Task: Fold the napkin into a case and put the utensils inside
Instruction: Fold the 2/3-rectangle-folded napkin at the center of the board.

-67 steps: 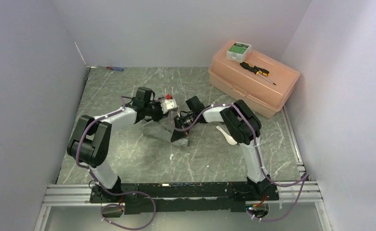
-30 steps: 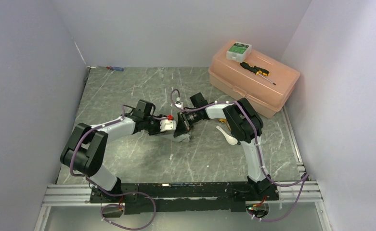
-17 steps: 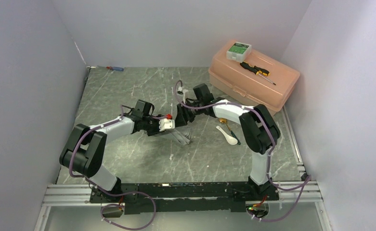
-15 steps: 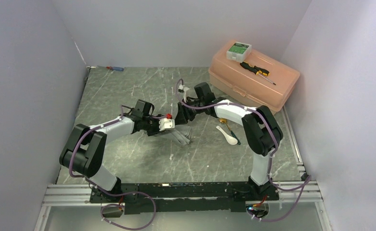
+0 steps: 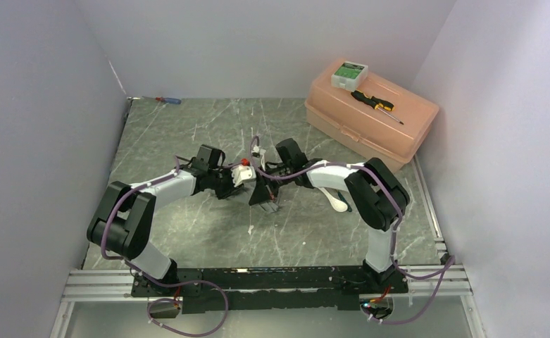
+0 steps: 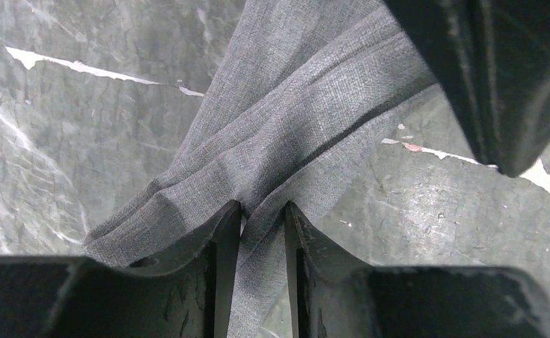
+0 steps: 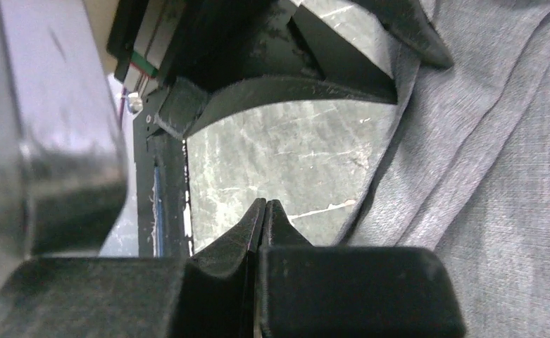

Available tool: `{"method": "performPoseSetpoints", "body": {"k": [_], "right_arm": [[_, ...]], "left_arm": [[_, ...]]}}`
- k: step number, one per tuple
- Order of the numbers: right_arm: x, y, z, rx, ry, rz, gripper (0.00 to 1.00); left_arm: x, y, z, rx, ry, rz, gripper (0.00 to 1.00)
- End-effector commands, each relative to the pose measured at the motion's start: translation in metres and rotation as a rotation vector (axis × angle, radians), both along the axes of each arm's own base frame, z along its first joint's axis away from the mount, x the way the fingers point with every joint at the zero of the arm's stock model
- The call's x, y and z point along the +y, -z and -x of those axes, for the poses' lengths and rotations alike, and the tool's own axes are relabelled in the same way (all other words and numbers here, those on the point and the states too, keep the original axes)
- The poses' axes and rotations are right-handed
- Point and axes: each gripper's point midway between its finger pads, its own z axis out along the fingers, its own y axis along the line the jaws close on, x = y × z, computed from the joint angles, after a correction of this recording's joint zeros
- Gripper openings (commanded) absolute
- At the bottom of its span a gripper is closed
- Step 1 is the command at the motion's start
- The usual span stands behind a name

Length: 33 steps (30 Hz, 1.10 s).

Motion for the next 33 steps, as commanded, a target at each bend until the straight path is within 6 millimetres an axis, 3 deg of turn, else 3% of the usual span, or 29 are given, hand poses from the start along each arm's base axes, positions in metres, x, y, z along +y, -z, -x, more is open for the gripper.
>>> {"method": "performPoseSetpoints", "body": {"k": [1,7,10,12,17,23,29,30,32,33], "right_arm": [[0.002,-0.011,0.006,-0.044,-0.064,-0.077,0.00],[-0.020,-0.001,0.008,-0.126,-0.001,0.036,0.00],[-0.037,0.004,0.004,-0.190,0.098,0.112,0.24],[-0.047,-0.005,-0.004,-0.256,0.177,0.138,0.32],[-0.059,-0.014,-0.012,-0.354,0.257,0.161,0.33],[-0.077,-0.002,-0.024,-0.394,0.346,0.255,0.34],[-0.070,-0.001,-0.022,-0.382,0.328,0.226,0.41],[-0.069,-0.001,-0.020,-0.381,0.324,0.216,0.45],[-0.066,-0.001,-0.017,-0.380,0.309,0.198,0.68],[-0.066,0.001,-0.016,-0.377,0.306,0.196,0.97]], "left_arm": [[-0.004,-0.014,-0.014,0.008,-0.076,0.044,0.34],[-0.003,-0.011,-0.016,0.040,-0.111,0.047,0.32],[-0.003,-0.008,-0.015,0.053,-0.119,0.046,0.32],[-0.003,-0.007,-0.015,0.058,-0.123,0.048,0.32],[-0.004,-0.005,-0.017,0.067,-0.125,0.049,0.32],[-0.003,-0.003,-0.019,0.076,-0.139,0.047,0.31],[-0.001,0.000,-0.019,0.096,-0.159,0.045,0.31],[0.000,0.000,-0.020,0.096,-0.161,0.042,0.31],[0.002,0.002,-0.021,0.097,-0.171,0.036,0.30],[0.003,0.002,-0.022,0.102,-0.179,0.034,0.30]]}}
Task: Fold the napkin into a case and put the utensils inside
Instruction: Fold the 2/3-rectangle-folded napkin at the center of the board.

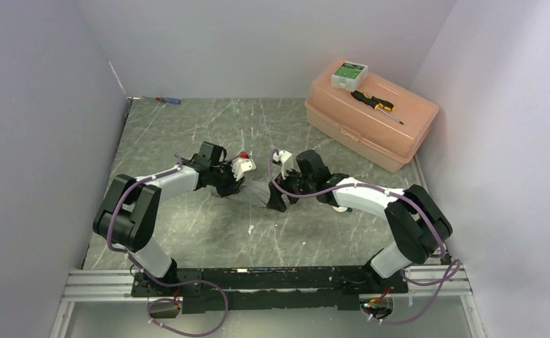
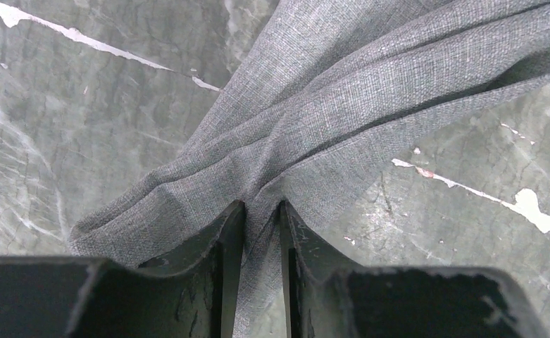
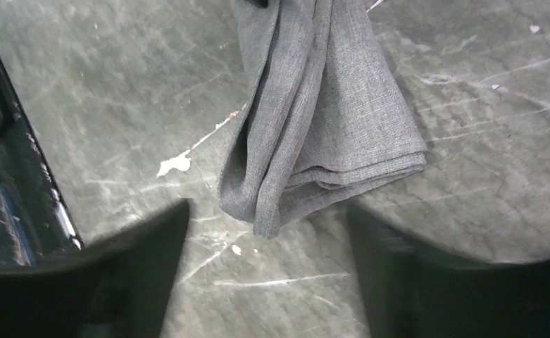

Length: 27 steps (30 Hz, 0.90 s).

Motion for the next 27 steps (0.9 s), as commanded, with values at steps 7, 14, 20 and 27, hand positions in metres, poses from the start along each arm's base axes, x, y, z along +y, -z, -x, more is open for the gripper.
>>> {"method": "performPoseSetpoints", "body": {"k": [7,14,20,27], "right_arm": [[0.020,-0.005,0.001,-0.028,-0.070,-0.083,0.94],[0.035,0.003,0.004,0.025,-0.135,-0.090,0.36],[0.032,0.000,-0.004,0.035,-0.106,-0.104,0.15],[0.012,0.030,-0.023,0.105,0.008,-0.027,0.03]], "left_arm": [[0.004,-0.003,-0.015,0.023,-0.058,0.004,0.29],[0.004,-0.001,-0.016,0.022,-0.055,0.000,0.28],[0.005,0.000,-0.017,0.018,-0.057,-0.006,0.28],[0.004,-0.001,-0.019,0.010,-0.050,-0.003,0.27]]}}
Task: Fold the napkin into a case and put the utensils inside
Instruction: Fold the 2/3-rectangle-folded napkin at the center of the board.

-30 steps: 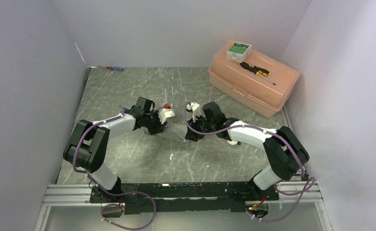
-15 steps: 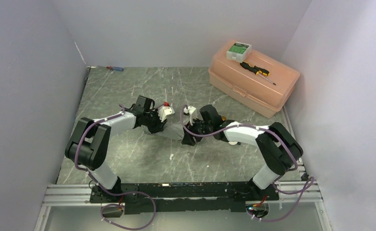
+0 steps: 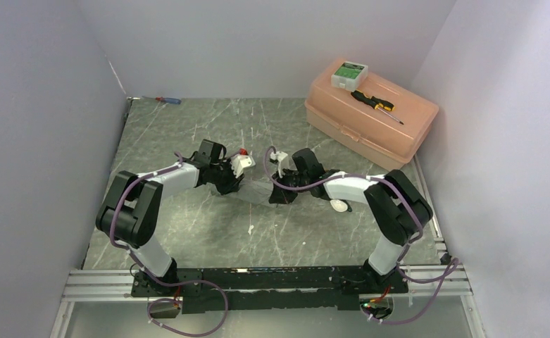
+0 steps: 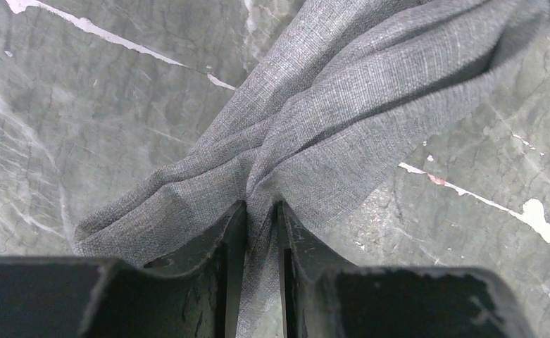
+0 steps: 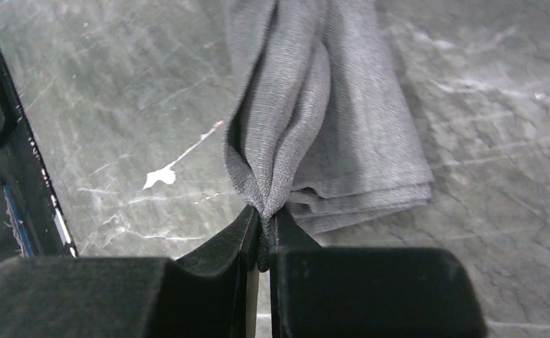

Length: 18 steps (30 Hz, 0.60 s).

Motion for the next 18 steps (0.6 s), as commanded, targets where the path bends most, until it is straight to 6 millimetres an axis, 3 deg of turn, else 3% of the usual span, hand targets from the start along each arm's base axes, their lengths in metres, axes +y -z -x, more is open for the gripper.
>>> {"method": "performPoseSetpoints", "body": {"k": [1,3,4,5,6,10,12,14,15,16,17,18], "right_arm": [[-0.003,0.006,-0.019,0.001,0.066,0.021,0.02],[-0.004,0.003,-0.018,-0.008,0.064,0.008,0.10],[-0.004,0.000,-0.016,-0.013,0.057,-0.002,0.66],[-0.005,-0.001,-0.014,-0.012,0.054,-0.004,0.96],[-0.006,-0.002,-0.014,-0.012,0.055,-0.002,0.99],[-0.015,-0.010,-0.013,0.011,0.087,-0.017,0.99],[-0.021,-0.020,-0.012,0.009,0.088,-0.049,0.91],[-0.024,-0.032,-0.007,-0.002,0.071,-0.066,0.71],[-0.025,-0.036,-0.005,-0.009,0.068,-0.070,0.48],[-0.026,-0.043,-0.005,-0.020,0.068,-0.074,0.10],[-0.026,-0.048,-0.003,-0.023,0.060,-0.080,0.00],[-0.024,-0.053,-0.003,-0.025,0.051,-0.091,0.27]], "left_arm": [[0.002,-0.003,-0.011,-0.024,-0.003,-0.008,0.27],[0.001,-0.002,-0.010,-0.023,-0.001,-0.009,0.27],[0.002,-0.001,-0.009,-0.021,0.001,-0.009,0.27],[0.002,0.000,-0.009,-0.021,0.002,-0.010,0.27],[0.002,0.001,-0.009,-0.020,0.000,-0.013,0.27],[0.002,0.001,-0.010,-0.018,-0.019,-0.008,0.27],[0.002,0.000,-0.011,-0.012,-0.036,-0.005,0.27],[0.003,0.000,-0.012,-0.008,-0.047,-0.004,0.27],[0.003,0.000,-0.012,-0.008,-0.051,-0.005,0.27],[0.003,0.000,-0.012,-0.007,-0.056,-0.004,0.27],[0.003,0.000,-0.012,-0.008,-0.060,-0.005,0.27],[0.003,0.000,-0.012,-0.006,-0.062,-0.003,0.27]]}}
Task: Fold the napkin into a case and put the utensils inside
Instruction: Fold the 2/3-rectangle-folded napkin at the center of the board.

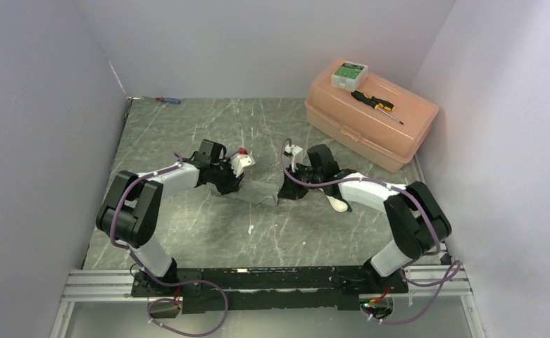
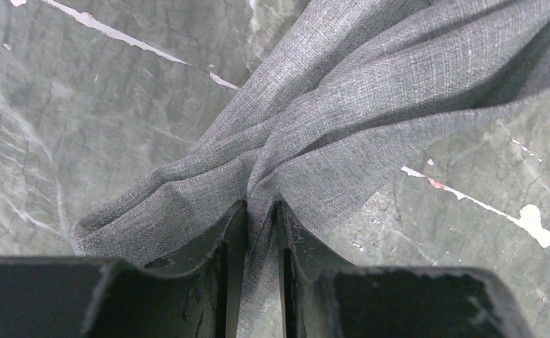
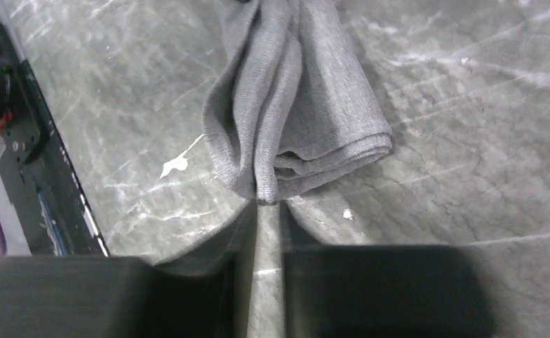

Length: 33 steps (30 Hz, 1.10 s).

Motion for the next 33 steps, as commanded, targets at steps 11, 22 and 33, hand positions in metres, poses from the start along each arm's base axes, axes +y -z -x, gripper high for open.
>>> {"method": "performPoseSetpoints", "body": {"k": [11,22,33], "right_arm": [[0.053,-0.078,0.001,-0.068,-0.142,-0.196,0.00],[0.089,-0.063,0.032,0.049,-0.370,-0.298,0.00],[0.079,0.000,0.001,0.212,-0.311,-0.280,0.00]], "left_arm": [[0.005,-0.001,-0.010,-0.024,-0.044,-0.011,0.27],[0.006,-0.002,-0.011,-0.033,-0.049,-0.015,0.28],[0.007,-0.001,-0.010,-0.035,-0.035,-0.025,0.28]]}}
